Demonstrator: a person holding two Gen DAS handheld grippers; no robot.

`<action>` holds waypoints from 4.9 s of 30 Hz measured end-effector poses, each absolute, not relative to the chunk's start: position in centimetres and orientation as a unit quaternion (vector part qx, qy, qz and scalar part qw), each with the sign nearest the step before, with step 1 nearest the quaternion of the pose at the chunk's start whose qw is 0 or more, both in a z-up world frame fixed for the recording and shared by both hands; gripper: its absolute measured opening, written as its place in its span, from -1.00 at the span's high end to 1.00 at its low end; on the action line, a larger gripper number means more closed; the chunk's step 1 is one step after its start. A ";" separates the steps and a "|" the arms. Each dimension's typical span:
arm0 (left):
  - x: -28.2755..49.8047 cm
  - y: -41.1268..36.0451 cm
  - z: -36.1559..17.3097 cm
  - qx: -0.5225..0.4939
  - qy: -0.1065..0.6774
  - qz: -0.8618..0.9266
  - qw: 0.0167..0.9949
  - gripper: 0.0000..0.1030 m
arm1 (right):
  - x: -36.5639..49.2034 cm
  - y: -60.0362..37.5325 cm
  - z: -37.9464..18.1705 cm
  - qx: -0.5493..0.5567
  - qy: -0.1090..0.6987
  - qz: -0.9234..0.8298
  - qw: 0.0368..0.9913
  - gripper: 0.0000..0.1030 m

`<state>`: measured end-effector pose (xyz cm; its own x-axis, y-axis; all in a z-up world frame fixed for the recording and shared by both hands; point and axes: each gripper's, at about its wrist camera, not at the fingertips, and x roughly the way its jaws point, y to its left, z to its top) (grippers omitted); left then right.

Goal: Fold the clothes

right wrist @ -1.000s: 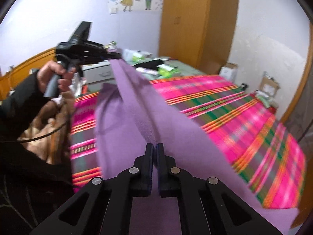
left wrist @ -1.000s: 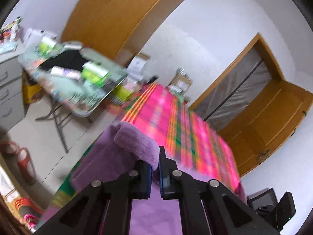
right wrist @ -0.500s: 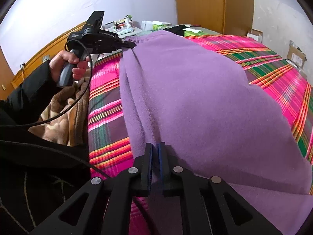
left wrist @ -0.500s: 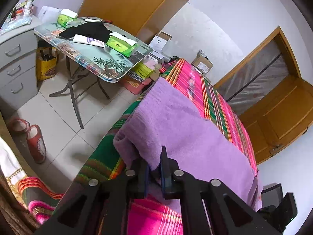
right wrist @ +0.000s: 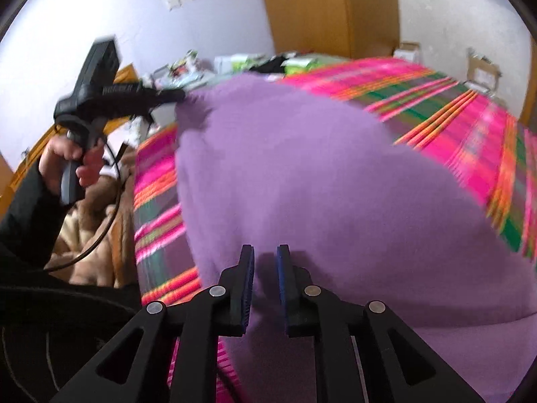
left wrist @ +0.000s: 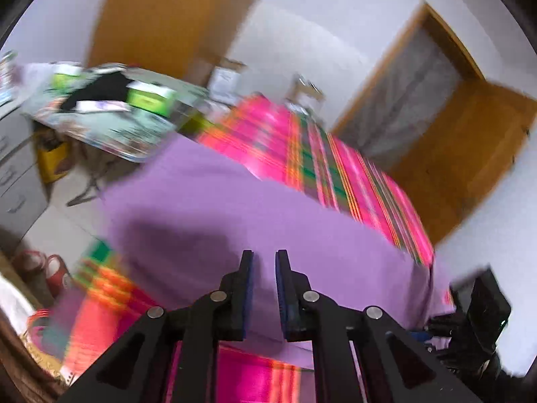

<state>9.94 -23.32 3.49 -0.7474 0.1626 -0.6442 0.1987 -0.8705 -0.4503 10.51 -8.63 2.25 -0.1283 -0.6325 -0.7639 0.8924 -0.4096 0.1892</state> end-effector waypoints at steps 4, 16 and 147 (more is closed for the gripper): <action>9.9 -21.5 1.2 0.385 0.246 -0.889 -0.007 0.76 | 11.5 -7.2 2.5 0.414 0.145 -0.727 0.528 0.68; 7.9 -16.7 3.5 0.387 0.200 -0.899 -0.043 0.75 | 7.2 3.1 5.6 0.397 0.007 -0.842 0.366 0.36; 4.5 6.5 3.0 0.421 0.006 -0.838 -0.347 0.69 | 9.2 20.6 5.4 0.394 -0.103 -0.913 -0.023 0.34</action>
